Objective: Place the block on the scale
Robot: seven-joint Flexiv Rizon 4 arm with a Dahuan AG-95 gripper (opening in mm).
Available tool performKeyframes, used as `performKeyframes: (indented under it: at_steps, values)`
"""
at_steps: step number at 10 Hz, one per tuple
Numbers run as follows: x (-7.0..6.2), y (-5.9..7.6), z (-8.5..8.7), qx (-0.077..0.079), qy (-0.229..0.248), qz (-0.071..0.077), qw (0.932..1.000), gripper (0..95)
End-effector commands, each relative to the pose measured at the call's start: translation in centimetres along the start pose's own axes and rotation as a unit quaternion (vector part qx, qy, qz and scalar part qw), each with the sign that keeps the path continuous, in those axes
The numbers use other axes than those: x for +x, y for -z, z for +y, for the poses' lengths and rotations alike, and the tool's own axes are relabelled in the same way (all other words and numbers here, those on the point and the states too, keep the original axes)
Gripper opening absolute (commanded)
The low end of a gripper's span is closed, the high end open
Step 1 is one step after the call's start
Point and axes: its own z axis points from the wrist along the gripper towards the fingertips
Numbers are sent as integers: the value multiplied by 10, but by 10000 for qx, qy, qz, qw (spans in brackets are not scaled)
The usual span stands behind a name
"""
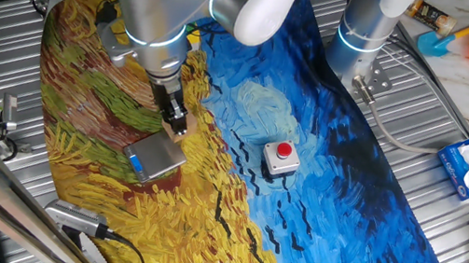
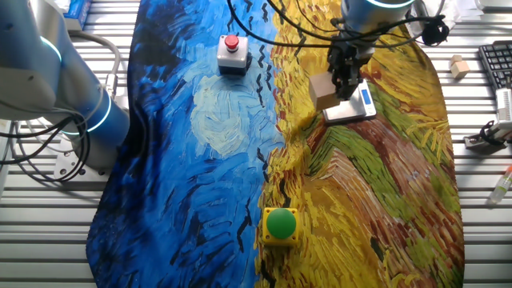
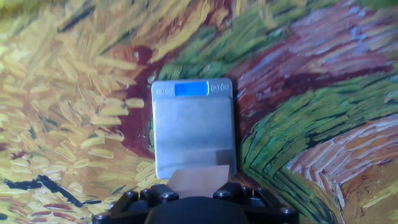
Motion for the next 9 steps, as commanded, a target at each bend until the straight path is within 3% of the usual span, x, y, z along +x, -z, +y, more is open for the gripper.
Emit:
performKeyframes:
  at_steps: [1, 4, 9]
  values:
    - [-20, 5, 2, -42, -30, 68, 10000, 0]
    - [-50, 6, 8, -83, -54, 88, 9999, 0]
    - [-57, -13, 8, -95, 3, 44, 9999, 0]
